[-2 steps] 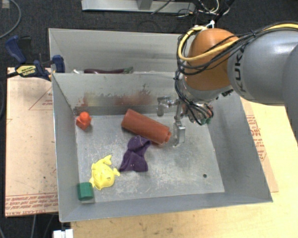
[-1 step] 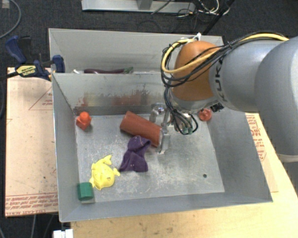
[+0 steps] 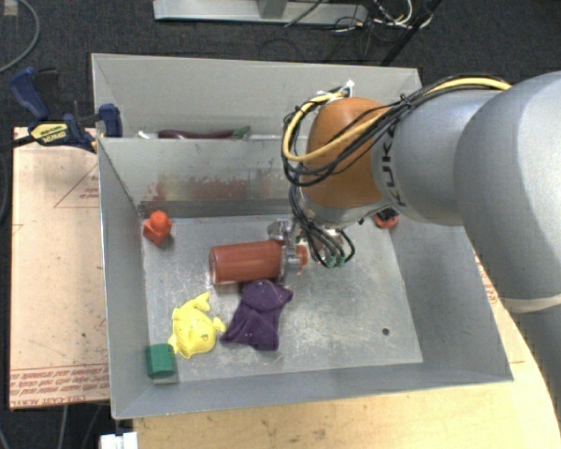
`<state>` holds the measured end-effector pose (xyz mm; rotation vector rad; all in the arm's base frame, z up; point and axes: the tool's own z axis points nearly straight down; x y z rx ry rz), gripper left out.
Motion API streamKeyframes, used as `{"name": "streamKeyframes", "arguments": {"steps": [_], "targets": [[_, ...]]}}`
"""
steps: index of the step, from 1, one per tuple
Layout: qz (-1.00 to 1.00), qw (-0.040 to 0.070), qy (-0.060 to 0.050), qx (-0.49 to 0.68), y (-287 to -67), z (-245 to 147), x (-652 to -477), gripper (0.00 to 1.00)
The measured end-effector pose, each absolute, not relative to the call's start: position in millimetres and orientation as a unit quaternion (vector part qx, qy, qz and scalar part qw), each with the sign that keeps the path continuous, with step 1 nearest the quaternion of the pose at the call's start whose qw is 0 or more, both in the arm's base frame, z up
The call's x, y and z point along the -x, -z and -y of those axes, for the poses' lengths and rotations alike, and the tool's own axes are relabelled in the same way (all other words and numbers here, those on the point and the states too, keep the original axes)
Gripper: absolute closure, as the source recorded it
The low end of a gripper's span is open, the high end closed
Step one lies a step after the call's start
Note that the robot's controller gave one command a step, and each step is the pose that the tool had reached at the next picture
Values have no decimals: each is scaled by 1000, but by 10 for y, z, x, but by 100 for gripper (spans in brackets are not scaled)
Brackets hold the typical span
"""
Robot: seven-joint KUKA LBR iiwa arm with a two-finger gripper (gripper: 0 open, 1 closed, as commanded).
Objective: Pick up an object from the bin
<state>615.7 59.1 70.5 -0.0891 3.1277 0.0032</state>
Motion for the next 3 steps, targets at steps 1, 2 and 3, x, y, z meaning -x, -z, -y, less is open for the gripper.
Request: {"name": "streamKeyframes", "arguments": {"steps": [1,2,3], "targets": [[-1000,6,-1,28,-705,-591,-6157,100],[-1000,7,-1,28,-715,-592,-6156,100],[-1000,4,-1,29,-773,-590,-6139,100]]}}
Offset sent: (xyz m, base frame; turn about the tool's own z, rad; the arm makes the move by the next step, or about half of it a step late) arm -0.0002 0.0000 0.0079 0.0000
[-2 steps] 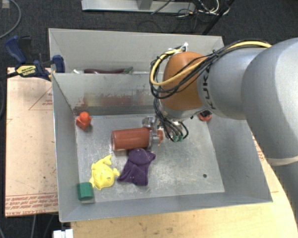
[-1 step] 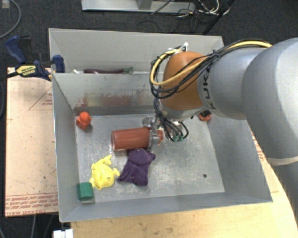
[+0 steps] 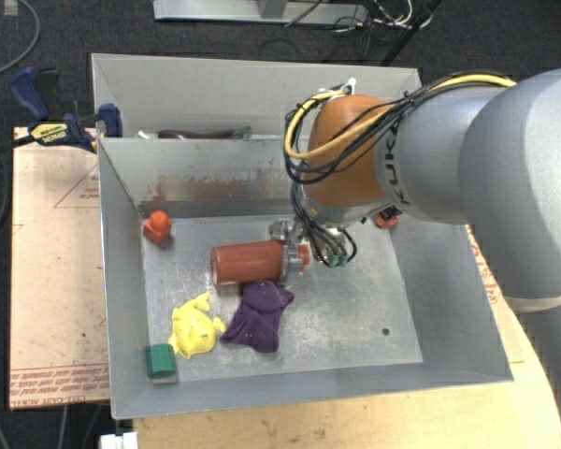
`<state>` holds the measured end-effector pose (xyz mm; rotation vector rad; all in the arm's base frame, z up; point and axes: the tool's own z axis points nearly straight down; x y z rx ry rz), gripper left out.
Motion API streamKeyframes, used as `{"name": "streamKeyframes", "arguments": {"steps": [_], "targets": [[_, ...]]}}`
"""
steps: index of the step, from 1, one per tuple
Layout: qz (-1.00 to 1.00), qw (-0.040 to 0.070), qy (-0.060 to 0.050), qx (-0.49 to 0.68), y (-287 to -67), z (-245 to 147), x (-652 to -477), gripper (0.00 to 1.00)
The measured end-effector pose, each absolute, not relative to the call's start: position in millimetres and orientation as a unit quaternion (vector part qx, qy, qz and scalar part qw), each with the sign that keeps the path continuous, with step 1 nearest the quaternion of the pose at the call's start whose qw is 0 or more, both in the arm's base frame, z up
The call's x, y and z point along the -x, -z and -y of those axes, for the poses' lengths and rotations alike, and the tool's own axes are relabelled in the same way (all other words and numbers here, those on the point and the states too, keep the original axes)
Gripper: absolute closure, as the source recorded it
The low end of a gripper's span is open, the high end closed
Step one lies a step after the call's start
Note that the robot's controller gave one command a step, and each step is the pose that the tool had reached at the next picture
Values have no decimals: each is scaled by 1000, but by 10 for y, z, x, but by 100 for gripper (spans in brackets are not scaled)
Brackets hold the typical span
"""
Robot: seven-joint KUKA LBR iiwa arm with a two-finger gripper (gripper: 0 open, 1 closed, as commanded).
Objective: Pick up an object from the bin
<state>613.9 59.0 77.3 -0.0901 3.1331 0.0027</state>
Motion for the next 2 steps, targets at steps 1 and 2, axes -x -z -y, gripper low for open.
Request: {"name": "streamKeyframes", "arguments": {"steps": [1,2], "targets": [[-1000,4,-1,29,-950,-591,-6137,100],[-1000,7,-1,29,-1080,-593,-6156,100]]}}
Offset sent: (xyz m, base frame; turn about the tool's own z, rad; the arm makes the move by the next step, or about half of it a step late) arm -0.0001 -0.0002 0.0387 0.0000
